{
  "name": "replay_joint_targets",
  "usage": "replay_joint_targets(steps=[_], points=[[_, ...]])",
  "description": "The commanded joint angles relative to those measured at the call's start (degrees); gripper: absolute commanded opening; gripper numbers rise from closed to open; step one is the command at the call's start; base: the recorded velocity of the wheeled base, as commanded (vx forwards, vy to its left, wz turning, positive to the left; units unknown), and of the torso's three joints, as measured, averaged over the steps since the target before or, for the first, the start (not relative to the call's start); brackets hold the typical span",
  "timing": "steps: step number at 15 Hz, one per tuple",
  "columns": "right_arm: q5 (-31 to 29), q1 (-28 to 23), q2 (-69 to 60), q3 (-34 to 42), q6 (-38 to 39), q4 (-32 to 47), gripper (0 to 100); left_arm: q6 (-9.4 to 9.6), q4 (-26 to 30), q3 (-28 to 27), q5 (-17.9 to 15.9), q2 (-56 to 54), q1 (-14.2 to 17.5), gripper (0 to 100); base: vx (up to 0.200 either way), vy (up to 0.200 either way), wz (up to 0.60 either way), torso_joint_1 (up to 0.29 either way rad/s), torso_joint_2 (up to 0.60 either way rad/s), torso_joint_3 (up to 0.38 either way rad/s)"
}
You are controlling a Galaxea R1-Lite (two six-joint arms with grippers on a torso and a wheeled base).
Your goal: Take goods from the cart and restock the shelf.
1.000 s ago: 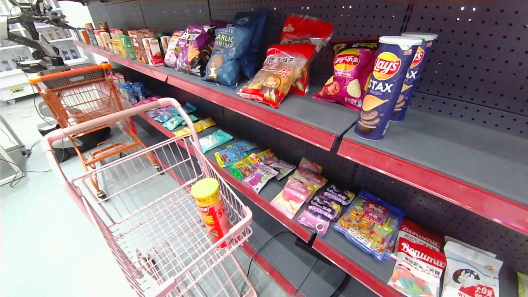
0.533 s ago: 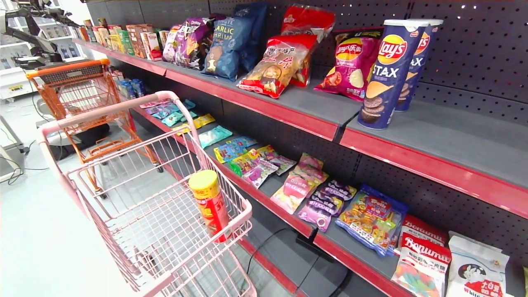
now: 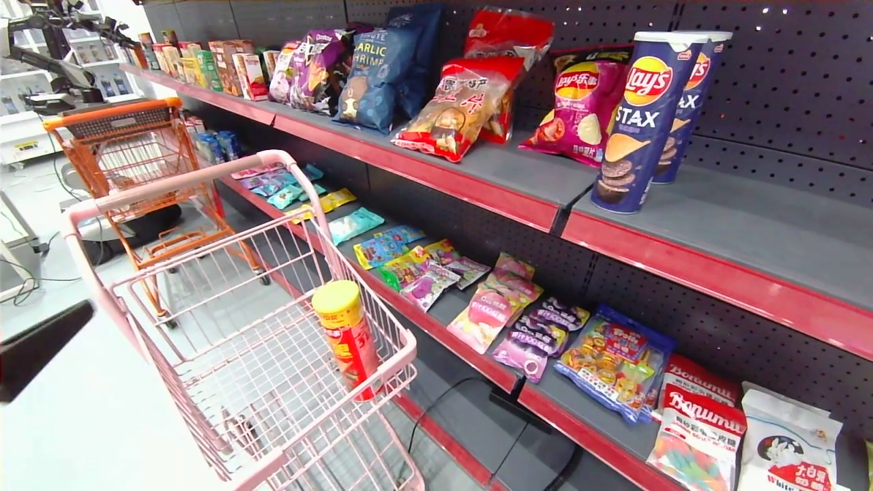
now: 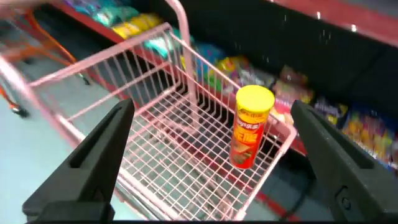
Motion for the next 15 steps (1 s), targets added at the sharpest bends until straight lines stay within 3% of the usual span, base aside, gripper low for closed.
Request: replay_joint_targets(steps=[1, 2, 3, 4, 7, 9, 13, 15], points=[[0.0, 0.0, 0.0, 0.0, 0.0, 0.0, 100, 1.85, -14.6, 0.3, -7.2, 31.4, 0.2, 100, 0.0, 0.0, 0.0, 0.0, 0.0, 0.0], [0.0, 0.0, 0.0, 0.0, -0.1, 0.0, 100, 4.49, -15.7, 3.0, -11.6, 35.8, -0.3, 100, 0.0, 0.0, 0.0, 0.0, 0.0, 0.0], [0.0, 0.0, 0.0, 0.0, -0.3, 0.0, 100, 7.3, -16.4, 4.3, -12.8, 39.2, -0.3, 100, 0.0, 0.0, 0.0, 0.0, 0.0, 0.0], [0.0, 0.0, 0.0, 0.0, -0.3, 0.0, 100, 8.18, -18.1, 4.7, -13.0, 41.2, -0.3, 100, 0.0, 0.0, 0.0, 0.0, 0.0, 0.0], [0.0, 0.0, 0.0, 0.0, -0.5, 0.0, 100, 8.62, -31.1, 5.5, -12.7, 52.5, -3.5, 100, 0.0, 0.0, 0.0, 0.0, 0.0, 0.0], [-0.1, 0.0, 0.0, -0.1, -0.4, 0.0, 100, 8.53, -35.9, 5.8, -13.1, 56.5, -6.4, 100, 0.0, 0.0, 0.0, 0.0, 0.0, 0.0], [-0.1, 0.0, 0.0, 0.0, -0.4, 0.0, 100, 8.53, -38.9, 3.6, -13.7, 61.5, -9.6, 100, 0.0, 0.0, 0.0, 0.0, 0.0, 0.0], [0.0, 0.0, 0.0, -0.1, -0.3, 0.0, 100, 8.62, -44.4, 2.0, -13.6, 65.1, -9.6, 100, 0.0, 0.0, 0.0, 0.0, 0.0, 0.0]])
